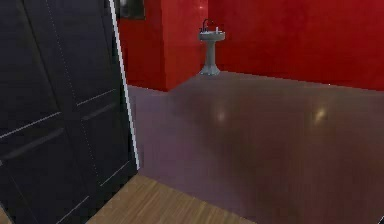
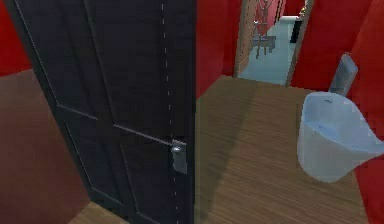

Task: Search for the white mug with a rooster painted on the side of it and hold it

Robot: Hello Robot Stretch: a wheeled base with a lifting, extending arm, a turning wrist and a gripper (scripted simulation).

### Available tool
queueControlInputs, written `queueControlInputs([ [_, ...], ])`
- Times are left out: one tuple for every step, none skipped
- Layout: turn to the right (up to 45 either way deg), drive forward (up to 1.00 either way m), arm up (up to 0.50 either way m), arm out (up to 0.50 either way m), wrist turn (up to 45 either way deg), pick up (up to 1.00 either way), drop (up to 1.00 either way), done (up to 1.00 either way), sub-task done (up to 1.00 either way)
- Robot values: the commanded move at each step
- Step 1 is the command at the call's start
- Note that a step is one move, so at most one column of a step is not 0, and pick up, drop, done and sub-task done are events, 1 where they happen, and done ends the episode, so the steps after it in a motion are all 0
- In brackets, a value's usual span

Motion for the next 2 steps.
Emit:
queueControlInputs([
  [24.0,0.0,0.0,0.0,0.0,0.0,0.0,0.0,0.0],
  [0.0,1.0,0.0,0.0,0.0,0.0,0.0,0.0,0.0],
])
